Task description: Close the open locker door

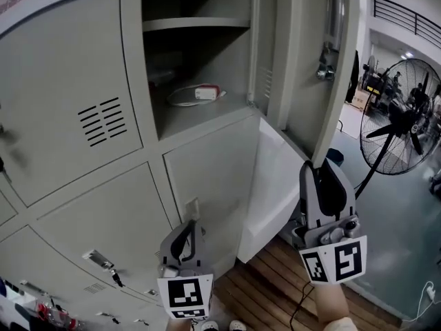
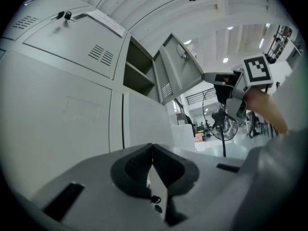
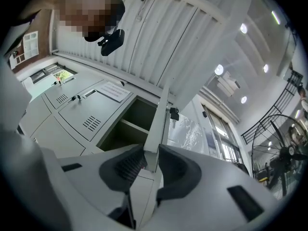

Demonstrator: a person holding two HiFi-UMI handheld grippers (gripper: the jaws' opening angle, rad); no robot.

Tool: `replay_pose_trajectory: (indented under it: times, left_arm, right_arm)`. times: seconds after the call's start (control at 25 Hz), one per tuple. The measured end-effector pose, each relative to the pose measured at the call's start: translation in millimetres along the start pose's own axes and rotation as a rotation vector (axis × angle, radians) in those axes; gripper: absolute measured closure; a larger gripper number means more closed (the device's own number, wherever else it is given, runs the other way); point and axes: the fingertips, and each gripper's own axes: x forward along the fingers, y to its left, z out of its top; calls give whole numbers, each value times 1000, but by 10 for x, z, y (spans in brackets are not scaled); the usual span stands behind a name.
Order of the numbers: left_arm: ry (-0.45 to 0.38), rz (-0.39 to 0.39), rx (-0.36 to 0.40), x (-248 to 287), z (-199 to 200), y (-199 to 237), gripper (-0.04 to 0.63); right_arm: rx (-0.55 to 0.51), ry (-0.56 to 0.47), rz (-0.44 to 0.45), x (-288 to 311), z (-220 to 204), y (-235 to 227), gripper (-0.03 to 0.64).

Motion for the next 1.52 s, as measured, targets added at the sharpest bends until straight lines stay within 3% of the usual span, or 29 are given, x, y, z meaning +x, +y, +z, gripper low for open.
replay_pose_trajectory:
  times: [1.12,1.52]
  left_arm:
    - [-4,254,9,-825,52,1006,594]
    - [-10,343,15,-1054,77,1283,594]
  right_arm:
    - [-185,-57,15,382,25,1127,499]
    - [-223,-53,66,602,-23,1505,497]
